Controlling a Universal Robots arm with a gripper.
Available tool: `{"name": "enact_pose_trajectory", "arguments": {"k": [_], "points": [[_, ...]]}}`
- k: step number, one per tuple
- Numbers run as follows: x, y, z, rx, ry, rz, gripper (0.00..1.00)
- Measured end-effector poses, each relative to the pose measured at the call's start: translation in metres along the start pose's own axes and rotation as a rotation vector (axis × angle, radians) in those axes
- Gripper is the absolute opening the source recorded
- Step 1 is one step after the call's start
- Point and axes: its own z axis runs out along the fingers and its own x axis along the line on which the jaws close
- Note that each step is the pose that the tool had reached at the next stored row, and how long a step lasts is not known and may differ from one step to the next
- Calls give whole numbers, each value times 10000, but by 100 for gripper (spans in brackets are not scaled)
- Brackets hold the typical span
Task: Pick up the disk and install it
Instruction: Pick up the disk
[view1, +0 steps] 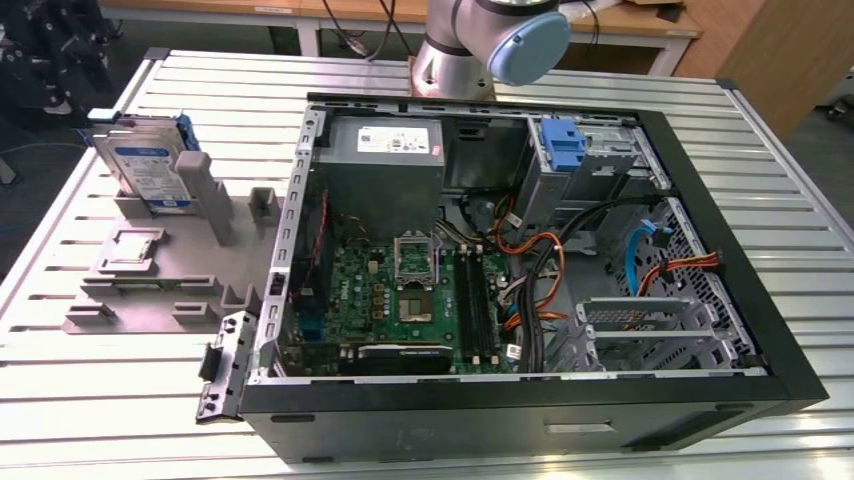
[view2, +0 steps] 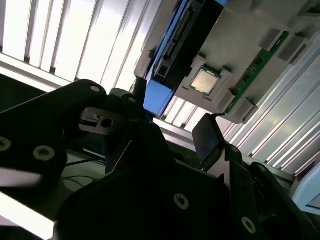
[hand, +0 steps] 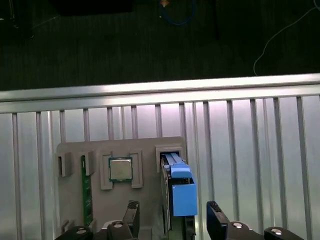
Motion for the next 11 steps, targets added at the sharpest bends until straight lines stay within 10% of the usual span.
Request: {"name": "enact_pose_trajectory", "arguments": {"k": [11], "points": [[1,37,169,-12,2,-659,65]]}}
